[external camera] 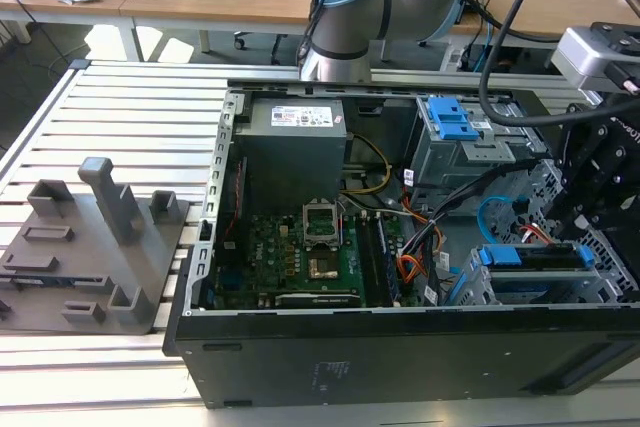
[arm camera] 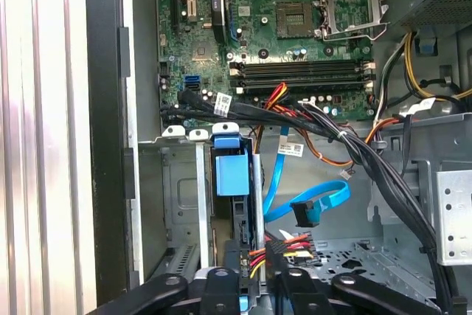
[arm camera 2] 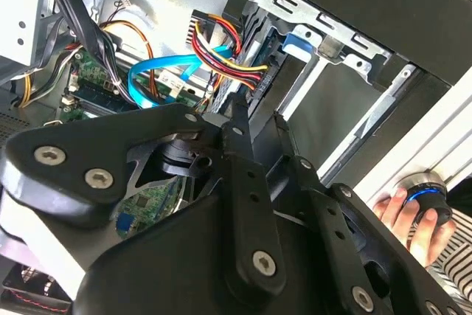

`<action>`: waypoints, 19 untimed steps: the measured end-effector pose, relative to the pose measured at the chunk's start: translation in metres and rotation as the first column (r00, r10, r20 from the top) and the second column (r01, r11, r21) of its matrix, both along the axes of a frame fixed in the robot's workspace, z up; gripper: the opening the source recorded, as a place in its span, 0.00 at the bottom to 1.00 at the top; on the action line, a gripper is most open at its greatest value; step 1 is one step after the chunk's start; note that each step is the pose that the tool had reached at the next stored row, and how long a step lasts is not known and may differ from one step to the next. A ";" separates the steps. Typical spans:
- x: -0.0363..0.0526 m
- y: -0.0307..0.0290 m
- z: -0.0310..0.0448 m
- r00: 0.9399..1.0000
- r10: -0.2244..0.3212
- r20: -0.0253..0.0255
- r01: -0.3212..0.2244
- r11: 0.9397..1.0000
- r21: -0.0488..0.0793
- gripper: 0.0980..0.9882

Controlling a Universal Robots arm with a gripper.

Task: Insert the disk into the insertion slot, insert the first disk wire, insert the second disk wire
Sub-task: 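Insert the second disk wire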

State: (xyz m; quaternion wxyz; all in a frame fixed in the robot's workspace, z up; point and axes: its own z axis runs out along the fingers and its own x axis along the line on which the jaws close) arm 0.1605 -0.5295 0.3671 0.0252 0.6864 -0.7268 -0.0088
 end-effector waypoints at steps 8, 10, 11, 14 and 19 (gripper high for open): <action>-0.0001 0.0127 0.0000 1.000 0.000 0.000 0.000 1.000 0.000 0.23; -0.0001 0.0136 0.0000 1.000 0.004 0.000 -0.004 1.000 0.000 0.23; -0.0003 0.0136 -0.0001 1.000 0.009 0.000 -0.009 1.000 0.000 0.23; -0.0009 0.0137 0.0042 1.000 0.015 0.000 -0.015 1.000 -0.001 0.23; -0.0009 0.0137 0.0147 1.000 0.027 0.000 -0.027 1.000 -0.001 0.23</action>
